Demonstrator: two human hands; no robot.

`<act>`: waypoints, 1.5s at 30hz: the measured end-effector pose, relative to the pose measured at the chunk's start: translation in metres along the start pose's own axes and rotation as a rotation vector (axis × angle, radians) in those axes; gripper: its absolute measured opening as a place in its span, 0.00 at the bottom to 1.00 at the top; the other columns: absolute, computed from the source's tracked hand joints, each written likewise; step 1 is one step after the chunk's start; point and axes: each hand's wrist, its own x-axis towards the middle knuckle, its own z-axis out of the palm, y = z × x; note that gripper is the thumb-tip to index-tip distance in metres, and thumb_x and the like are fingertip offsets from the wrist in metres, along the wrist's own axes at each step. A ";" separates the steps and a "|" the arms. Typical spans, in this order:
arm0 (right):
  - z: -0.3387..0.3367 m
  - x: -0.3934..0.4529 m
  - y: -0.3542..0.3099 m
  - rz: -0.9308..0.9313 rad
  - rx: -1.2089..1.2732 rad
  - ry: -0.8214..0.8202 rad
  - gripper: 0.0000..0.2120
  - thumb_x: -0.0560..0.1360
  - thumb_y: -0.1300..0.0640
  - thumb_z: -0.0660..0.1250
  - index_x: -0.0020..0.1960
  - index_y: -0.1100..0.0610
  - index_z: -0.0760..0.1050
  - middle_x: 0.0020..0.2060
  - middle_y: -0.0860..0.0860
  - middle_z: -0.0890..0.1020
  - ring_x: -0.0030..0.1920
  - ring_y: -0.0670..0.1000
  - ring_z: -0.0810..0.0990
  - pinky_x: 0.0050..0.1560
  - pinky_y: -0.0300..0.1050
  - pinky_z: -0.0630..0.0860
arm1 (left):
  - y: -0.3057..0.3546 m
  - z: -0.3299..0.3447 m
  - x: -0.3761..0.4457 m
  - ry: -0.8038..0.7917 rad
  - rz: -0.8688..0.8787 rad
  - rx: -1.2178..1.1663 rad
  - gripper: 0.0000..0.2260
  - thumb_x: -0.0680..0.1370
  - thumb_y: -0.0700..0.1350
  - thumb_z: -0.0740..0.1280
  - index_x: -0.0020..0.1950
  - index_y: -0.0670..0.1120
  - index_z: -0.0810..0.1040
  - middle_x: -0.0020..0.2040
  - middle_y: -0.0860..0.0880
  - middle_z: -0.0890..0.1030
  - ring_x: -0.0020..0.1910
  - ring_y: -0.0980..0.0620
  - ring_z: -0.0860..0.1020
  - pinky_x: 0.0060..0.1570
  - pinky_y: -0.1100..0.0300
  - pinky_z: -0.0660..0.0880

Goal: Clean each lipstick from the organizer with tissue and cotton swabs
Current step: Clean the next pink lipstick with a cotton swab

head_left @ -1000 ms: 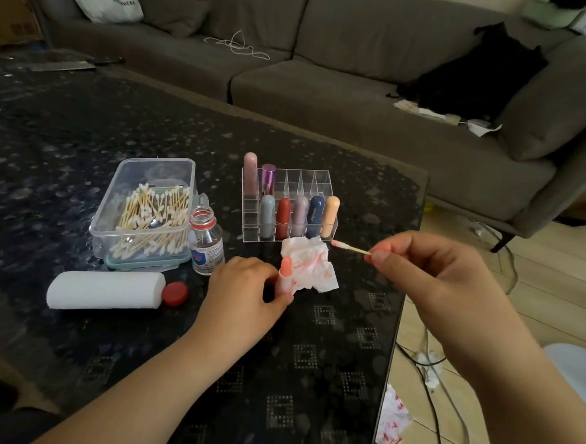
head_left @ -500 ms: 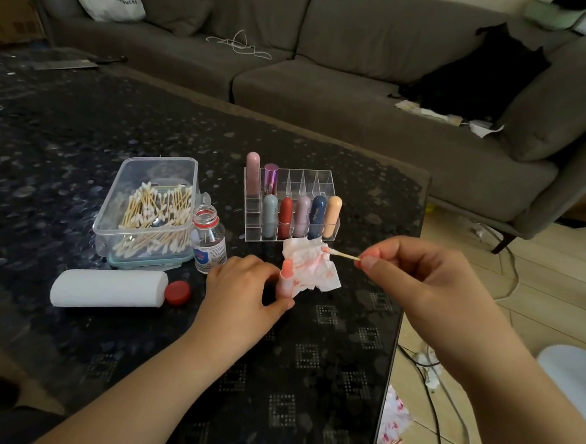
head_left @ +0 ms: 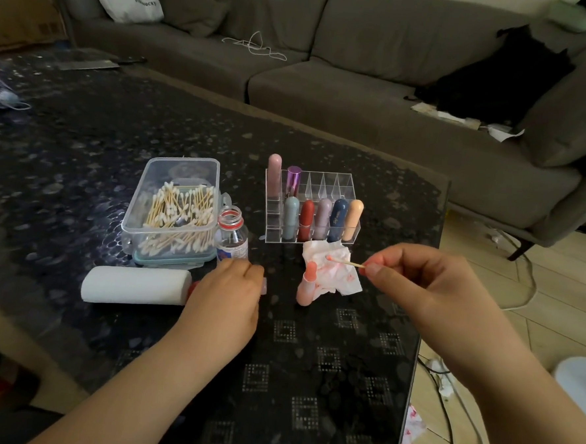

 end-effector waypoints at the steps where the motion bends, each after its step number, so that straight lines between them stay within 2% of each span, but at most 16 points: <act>1: 0.001 0.000 0.000 0.005 0.011 -0.007 0.05 0.72 0.52 0.69 0.38 0.49 0.81 0.27 0.57 0.71 0.27 0.47 0.66 0.26 0.33 0.64 | -0.002 0.002 0.001 -0.009 0.011 -0.009 0.15 0.81 0.45 0.58 0.68 0.51 0.67 0.65 0.52 0.70 0.64 0.54 0.67 0.58 0.64 0.65; 3: 0.003 0.000 -0.001 0.013 0.019 -0.014 0.06 0.72 0.53 0.69 0.37 0.51 0.81 0.25 0.52 0.71 0.25 0.44 0.65 0.24 0.32 0.63 | -0.002 0.004 0.002 -0.002 0.020 -0.053 0.14 0.80 0.44 0.59 0.66 0.51 0.69 0.63 0.52 0.70 0.62 0.55 0.67 0.55 0.66 0.65; 6: 0.006 0.002 0.000 0.012 0.019 -0.013 0.06 0.73 0.55 0.69 0.37 0.53 0.81 0.25 0.51 0.70 0.25 0.44 0.64 0.24 0.32 0.63 | 0.000 -0.001 -0.001 0.040 -0.009 -0.258 0.13 0.80 0.45 0.61 0.64 0.54 0.69 0.61 0.57 0.69 0.52 0.64 0.67 0.45 0.78 0.59; 8: 0.007 0.003 0.000 -0.004 0.016 -0.014 0.06 0.73 0.55 0.69 0.37 0.54 0.81 0.25 0.50 0.70 0.25 0.45 0.65 0.25 0.32 0.63 | 0.002 -0.009 -0.004 0.067 -0.030 -0.484 0.11 0.79 0.45 0.64 0.59 0.57 0.72 0.56 0.62 0.71 0.47 0.66 0.71 0.48 0.82 0.62; 10: 0.009 0.004 0.000 -0.027 0.000 -0.013 0.06 0.73 0.56 0.69 0.37 0.54 0.81 0.24 0.47 0.71 0.26 0.45 0.65 0.26 0.32 0.64 | 0.001 -0.018 -0.008 0.036 -0.057 -0.827 0.11 0.77 0.42 0.67 0.54 0.58 0.76 0.53 0.60 0.78 0.50 0.66 0.76 0.51 0.75 0.71; 12: 0.010 0.005 0.000 -0.046 -0.022 -0.013 0.06 0.73 0.56 0.69 0.38 0.53 0.81 0.23 0.45 0.71 0.25 0.42 0.66 0.26 0.30 0.65 | -0.001 -0.027 -0.013 -0.044 -0.106 -1.128 0.14 0.76 0.38 0.68 0.55 0.57 0.78 0.50 0.57 0.83 0.49 0.63 0.80 0.49 0.69 0.75; 16: 0.014 0.003 -0.003 -0.115 -0.119 -0.037 0.06 0.73 0.55 0.69 0.38 0.50 0.81 0.24 0.46 0.74 0.25 0.41 0.67 0.26 0.30 0.64 | 0.002 -0.038 -0.018 -0.089 -0.121 -1.395 0.15 0.69 0.42 0.69 0.55 0.49 0.79 0.45 0.51 0.85 0.40 0.56 0.81 0.43 0.66 0.77; 19: 0.019 0.001 -0.003 -0.185 -0.203 -0.040 0.06 0.72 0.53 0.68 0.37 0.47 0.80 0.28 0.53 0.77 0.26 0.44 0.69 0.27 0.33 0.66 | 0.003 -0.041 -0.019 -0.100 -0.104 -1.443 0.14 0.68 0.42 0.68 0.53 0.45 0.80 0.44 0.50 0.84 0.39 0.56 0.80 0.41 0.66 0.76; 23: 0.024 0.002 0.002 -0.343 -0.337 0.043 0.06 0.72 0.48 0.68 0.37 0.46 0.79 0.28 0.51 0.78 0.30 0.48 0.74 0.32 0.38 0.70 | 0.005 -0.046 -0.021 -0.130 -0.051 -1.444 0.13 0.68 0.41 0.68 0.52 0.44 0.80 0.42 0.52 0.84 0.39 0.58 0.80 0.41 0.67 0.76; 27: 0.024 0.002 0.002 -0.456 -0.427 0.020 0.06 0.72 0.52 0.68 0.37 0.50 0.79 0.22 0.45 0.69 0.26 0.44 0.70 0.29 0.28 0.64 | 0.004 -0.047 -0.022 -0.094 -0.083 -1.486 0.14 0.66 0.40 0.69 0.51 0.46 0.81 0.43 0.49 0.85 0.37 0.58 0.80 0.40 0.68 0.76; 30: 0.022 0.000 -0.001 -0.463 -0.386 -0.049 0.06 0.71 0.53 0.67 0.38 0.52 0.80 0.22 0.44 0.68 0.25 0.42 0.68 0.29 0.25 0.63 | 0.004 -0.047 -0.023 -0.114 -0.083 -1.494 0.13 0.66 0.39 0.69 0.49 0.46 0.81 0.41 0.49 0.85 0.37 0.57 0.81 0.40 0.68 0.76; 33: 0.021 0.000 0.000 -0.467 -0.429 -0.001 0.05 0.72 0.52 0.66 0.39 0.49 0.79 0.24 0.43 0.72 0.28 0.44 0.73 0.29 0.27 0.65 | 0.006 -0.047 -0.023 -0.125 -0.085 -1.525 0.13 0.65 0.39 0.69 0.48 0.47 0.84 0.42 0.47 0.85 0.37 0.54 0.80 0.41 0.66 0.77; 35: 0.021 0.000 0.001 -0.469 -0.454 0.009 0.05 0.72 0.51 0.66 0.38 0.48 0.78 0.23 0.44 0.71 0.27 0.44 0.71 0.28 0.28 0.65 | 0.005 -0.047 -0.022 -0.111 -0.098 -1.559 0.14 0.65 0.39 0.69 0.47 0.51 0.84 0.44 0.45 0.85 0.37 0.54 0.80 0.41 0.65 0.77; 39: 0.021 -0.002 -0.002 -0.497 -0.423 -0.013 0.06 0.73 0.53 0.66 0.38 0.49 0.78 0.25 0.47 0.72 0.26 0.45 0.70 0.28 0.27 0.63 | 0.007 -0.050 -0.023 -0.110 -0.101 -1.560 0.12 0.65 0.39 0.69 0.45 0.50 0.85 0.44 0.45 0.85 0.37 0.54 0.80 0.40 0.66 0.77; 43: 0.019 -0.003 -0.002 -0.532 -0.411 -0.093 0.04 0.73 0.56 0.68 0.40 0.53 0.80 0.25 0.39 0.68 0.27 0.41 0.69 0.31 0.24 0.62 | 0.008 -0.052 -0.023 -0.123 -0.090 -1.560 0.13 0.65 0.40 0.69 0.44 0.54 0.85 0.43 0.48 0.85 0.37 0.56 0.81 0.41 0.67 0.77; 45: 0.017 -0.002 -0.002 -0.522 -0.399 -0.109 0.04 0.72 0.55 0.68 0.39 0.53 0.80 0.25 0.40 0.68 0.27 0.41 0.69 0.32 0.25 0.62 | 0.009 -0.052 -0.024 -0.128 -0.088 -1.568 0.13 0.65 0.39 0.69 0.44 0.53 0.85 0.43 0.47 0.85 0.38 0.56 0.81 0.40 0.67 0.77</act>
